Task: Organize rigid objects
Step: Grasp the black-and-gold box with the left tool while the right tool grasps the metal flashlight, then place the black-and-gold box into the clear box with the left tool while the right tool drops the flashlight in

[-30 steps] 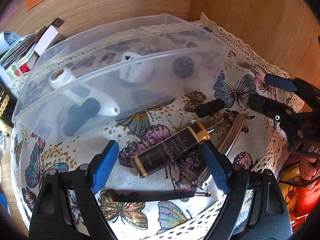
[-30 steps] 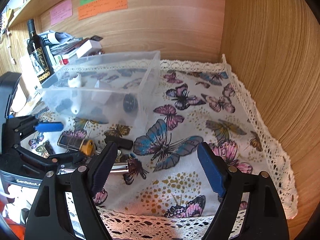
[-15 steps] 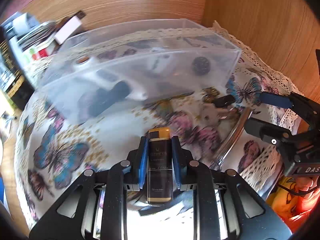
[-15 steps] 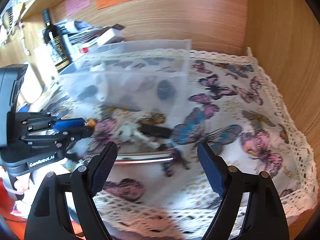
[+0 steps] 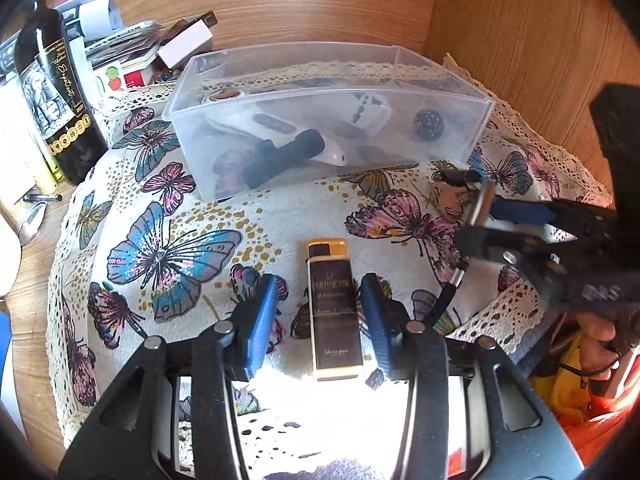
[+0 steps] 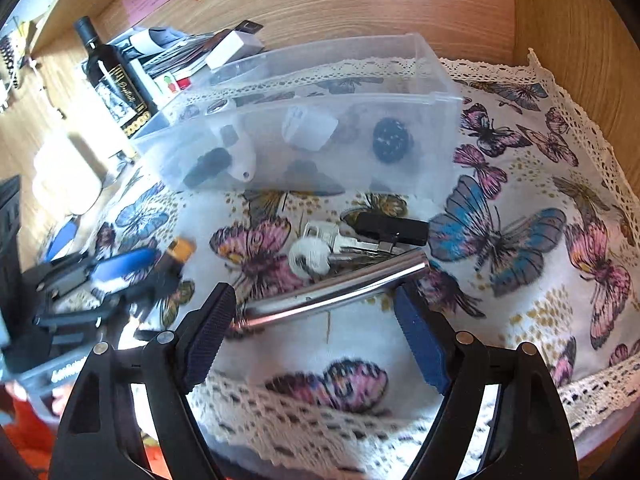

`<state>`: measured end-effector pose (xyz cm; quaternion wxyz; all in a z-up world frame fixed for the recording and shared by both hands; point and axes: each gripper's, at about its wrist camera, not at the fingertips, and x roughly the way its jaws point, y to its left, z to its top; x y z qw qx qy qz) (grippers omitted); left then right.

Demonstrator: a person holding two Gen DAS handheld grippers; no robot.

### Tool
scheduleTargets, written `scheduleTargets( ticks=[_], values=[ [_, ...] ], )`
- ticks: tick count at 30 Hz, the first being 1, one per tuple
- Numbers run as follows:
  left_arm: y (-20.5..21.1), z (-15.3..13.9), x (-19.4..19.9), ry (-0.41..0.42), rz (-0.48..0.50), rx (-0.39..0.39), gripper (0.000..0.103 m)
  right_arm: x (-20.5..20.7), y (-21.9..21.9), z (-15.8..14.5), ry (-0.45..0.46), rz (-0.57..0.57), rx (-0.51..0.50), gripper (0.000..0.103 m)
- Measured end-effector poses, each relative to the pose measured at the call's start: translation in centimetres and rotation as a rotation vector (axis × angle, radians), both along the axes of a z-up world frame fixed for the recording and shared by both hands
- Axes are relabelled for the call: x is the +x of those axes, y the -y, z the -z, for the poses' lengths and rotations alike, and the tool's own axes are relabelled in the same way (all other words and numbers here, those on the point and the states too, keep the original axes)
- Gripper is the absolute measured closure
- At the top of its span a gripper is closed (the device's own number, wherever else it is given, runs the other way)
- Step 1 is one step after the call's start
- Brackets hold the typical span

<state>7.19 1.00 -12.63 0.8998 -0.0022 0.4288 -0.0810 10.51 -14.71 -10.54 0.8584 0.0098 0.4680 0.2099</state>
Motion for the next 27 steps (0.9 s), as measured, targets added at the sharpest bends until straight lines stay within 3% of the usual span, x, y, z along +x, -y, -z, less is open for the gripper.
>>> scheduleTargets(
  ticks=[6, 10, 15, 27],
  values=[
    [-0.4, 0.2, -0.3, 0.011, -0.01, -0.015, 0.06, 0.4, -2.0, 0.5, 0.086, 0.007, -0.156, 0.056],
    [0.3, 0.2, -0.3, 0.022, 0.007, -0.006, 0.078, 0.3, -1.7, 0.5, 0.106, 0.002, -0.173, 0.067],
    [0.9, 0.2, -0.4, 0.037, 0.014, 0.006, 0.08, -0.3, -0.6, 0.3, 0.11, 0.009, -0.168, 0.085],
    [0.4, -1.9, -0.6, 0.101, -0.027, -0.009, 0.08, -1.2, 1.9, -1.5, 0.169, 0.065, -0.165, 0.089]
  ],
)
